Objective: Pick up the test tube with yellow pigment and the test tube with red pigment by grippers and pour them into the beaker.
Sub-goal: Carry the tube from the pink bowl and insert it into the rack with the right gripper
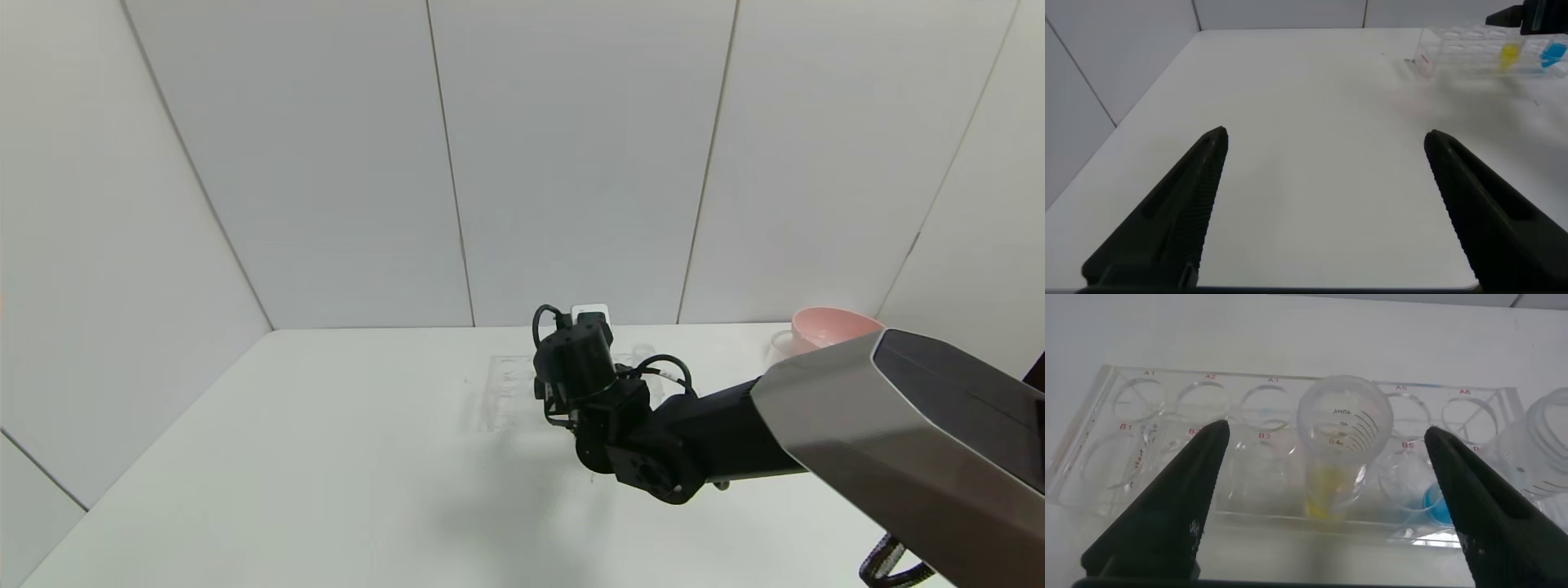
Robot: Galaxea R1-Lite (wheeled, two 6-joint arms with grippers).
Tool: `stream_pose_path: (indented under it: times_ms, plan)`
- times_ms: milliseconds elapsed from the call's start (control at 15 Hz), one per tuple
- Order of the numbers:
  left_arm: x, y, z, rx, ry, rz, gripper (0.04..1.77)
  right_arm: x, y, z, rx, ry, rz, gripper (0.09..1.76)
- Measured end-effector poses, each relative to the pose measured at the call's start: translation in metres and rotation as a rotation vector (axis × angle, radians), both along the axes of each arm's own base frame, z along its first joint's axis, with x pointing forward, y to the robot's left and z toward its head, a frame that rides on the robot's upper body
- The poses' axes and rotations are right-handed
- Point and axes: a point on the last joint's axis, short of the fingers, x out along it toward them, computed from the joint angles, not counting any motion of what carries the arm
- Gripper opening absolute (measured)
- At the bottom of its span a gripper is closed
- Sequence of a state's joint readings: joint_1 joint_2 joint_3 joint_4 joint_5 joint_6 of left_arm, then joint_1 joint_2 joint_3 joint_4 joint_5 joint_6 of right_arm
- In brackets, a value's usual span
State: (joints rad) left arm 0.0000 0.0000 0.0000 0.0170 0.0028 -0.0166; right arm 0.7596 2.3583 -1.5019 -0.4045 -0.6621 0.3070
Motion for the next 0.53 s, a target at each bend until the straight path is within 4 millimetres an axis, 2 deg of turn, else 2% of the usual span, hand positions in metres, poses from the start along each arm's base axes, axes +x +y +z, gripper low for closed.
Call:
stream_pose_path:
  times_ms: [133, 333, 533]
  plan:
    - [0.0, 0.0, 0.0, 0.0, 0.0, 0.0, 1.72, 0.0014, -0.0012, -0.0001, -0.001, 0.0, -0.004, 1.68]
    - [0.0, 0.0, 0.0, 0.0, 0.0, 0.0, 1.72, 0.0016, -0.0016, 0.0003, 0.0, 0.0, -0.005, 1.17]
    - [0.0, 0.0, 0.0, 0.0, 0.0, 0.0, 1.72, 0.0007, -0.001, 0.0014, 0.001, -0.002, -0.002, 0.83]
